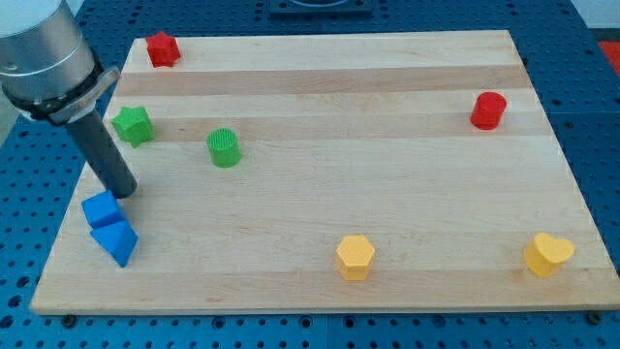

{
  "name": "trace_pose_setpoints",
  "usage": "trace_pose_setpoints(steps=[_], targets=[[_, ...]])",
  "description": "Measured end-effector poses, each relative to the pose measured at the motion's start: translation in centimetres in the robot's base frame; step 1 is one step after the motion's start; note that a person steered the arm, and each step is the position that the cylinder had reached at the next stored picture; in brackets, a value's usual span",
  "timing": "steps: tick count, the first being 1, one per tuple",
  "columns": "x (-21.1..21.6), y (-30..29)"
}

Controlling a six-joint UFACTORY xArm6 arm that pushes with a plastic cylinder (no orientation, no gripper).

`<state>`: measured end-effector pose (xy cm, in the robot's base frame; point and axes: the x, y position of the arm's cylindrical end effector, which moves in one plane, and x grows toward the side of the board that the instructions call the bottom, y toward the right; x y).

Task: Push yellow heart into the yellow hexagon

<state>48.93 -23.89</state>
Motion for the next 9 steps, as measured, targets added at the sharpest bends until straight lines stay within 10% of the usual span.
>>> trace_pose_setpoints(steps=[5, 9], targets=[[1.5, 6.4], [0.9, 44.4]])
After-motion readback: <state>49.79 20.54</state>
